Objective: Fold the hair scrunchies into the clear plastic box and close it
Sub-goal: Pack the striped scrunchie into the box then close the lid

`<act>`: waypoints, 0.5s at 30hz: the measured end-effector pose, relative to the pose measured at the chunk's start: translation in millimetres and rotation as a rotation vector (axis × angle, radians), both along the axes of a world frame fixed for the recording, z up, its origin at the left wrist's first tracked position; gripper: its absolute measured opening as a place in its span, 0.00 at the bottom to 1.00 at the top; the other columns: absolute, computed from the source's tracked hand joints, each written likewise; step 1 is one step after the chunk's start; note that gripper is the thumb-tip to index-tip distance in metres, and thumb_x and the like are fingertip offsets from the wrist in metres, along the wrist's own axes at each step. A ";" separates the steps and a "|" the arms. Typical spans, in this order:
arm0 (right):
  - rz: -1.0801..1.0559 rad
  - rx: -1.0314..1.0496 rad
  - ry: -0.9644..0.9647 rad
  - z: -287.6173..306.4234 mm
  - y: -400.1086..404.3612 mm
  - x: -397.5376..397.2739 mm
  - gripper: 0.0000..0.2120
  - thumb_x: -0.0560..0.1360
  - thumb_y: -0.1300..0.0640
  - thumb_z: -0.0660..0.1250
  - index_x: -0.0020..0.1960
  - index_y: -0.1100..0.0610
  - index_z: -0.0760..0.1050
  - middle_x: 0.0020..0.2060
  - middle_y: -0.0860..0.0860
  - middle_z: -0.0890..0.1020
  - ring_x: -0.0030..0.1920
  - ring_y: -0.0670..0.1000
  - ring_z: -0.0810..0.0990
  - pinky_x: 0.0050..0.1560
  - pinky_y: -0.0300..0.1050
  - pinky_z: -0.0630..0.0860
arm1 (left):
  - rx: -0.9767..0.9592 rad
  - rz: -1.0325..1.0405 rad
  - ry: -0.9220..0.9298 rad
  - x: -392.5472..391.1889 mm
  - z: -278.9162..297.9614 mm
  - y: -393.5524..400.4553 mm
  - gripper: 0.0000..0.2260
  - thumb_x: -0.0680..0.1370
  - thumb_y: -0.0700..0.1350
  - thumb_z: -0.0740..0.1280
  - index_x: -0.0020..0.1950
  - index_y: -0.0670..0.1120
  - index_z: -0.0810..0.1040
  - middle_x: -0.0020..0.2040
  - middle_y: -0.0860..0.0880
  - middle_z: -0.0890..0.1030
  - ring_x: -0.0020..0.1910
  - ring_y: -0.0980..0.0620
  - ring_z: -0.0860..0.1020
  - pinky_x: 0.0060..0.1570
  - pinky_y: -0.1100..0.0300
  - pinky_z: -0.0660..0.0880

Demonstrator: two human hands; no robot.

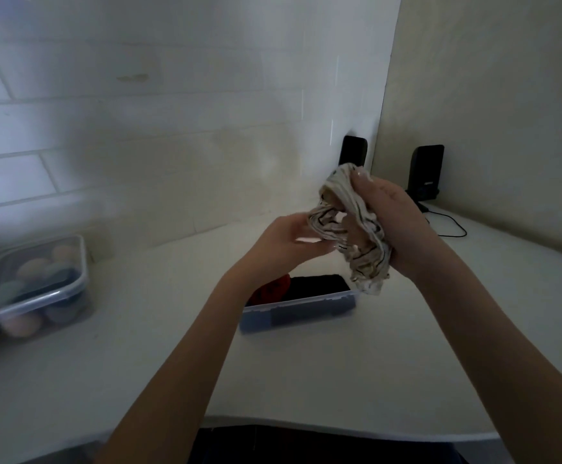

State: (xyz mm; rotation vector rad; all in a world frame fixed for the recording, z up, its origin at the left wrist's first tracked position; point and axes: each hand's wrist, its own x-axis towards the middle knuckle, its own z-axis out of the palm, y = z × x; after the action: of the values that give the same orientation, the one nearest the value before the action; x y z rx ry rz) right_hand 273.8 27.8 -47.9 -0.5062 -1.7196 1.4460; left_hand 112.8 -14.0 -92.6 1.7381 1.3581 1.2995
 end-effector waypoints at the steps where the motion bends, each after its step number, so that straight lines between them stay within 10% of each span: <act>1: 0.025 -0.111 0.060 2.7 2.3 -0.8 0.18 0.73 0.40 0.61 0.39 0.53 0.81 0.32 0.51 0.83 0.33 0.50 0.81 0.39 0.43 0.79 | -0.005 -0.003 -0.036 1.6 -2.1 1.3 0.09 0.73 0.40 0.71 0.51 0.49 0.81 0.45 0.55 0.84 0.48 0.60 0.81 0.53 0.62 0.77; 7: 0.156 -0.372 0.272 -3.6 28.5 7.4 0.19 0.79 0.43 0.54 0.38 0.54 0.70 0.19 0.46 0.69 0.17 0.42 0.61 0.18 0.33 0.59 | -0.128 -0.205 -0.681 4.7 -2.3 5.8 0.17 0.79 0.39 0.50 0.42 0.43 0.77 0.31 0.48 0.83 0.34 0.50 0.82 0.43 0.57 0.80; 11: 0.158 -0.510 0.324 -21.0 38.9 15.0 0.10 0.72 0.51 0.64 0.39 0.55 0.67 0.18 0.47 0.68 0.17 0.42 0.61 0.16 0.32 0.57 | -0.083 -0.360 -1.248 -4.1 2.6 -0.4 0.14 0.74 0.44 0.57 0.31 0.44 0.75 0.20 0.52 0.71 0.20 0.56 0.70 0.35 0.64 0.78; 15: -0.116 -0.457 0.072 -36.3 38.0 13.7 0.14 0.78 0.57 0.58 0.33 0.55 0.67 0.17 0.46 0.64 0.19 0.44 0.61 0.19 0.35 0.58 | 0.077 -0.475 -1.369 -17.0 -2.1 -0.3 0.16 0.71 0.41 0.60 0.58 0.40 0.76 0.53 0.45 0.80 0.52 0.50 0.79 0.58 0.57 0.75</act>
State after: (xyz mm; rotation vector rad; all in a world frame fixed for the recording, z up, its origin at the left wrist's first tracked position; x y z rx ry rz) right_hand 287.5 65.8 -84.2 -0.7717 -1.2776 1.7533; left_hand 95.7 -14.4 -94.8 0.6969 0.0975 1.6740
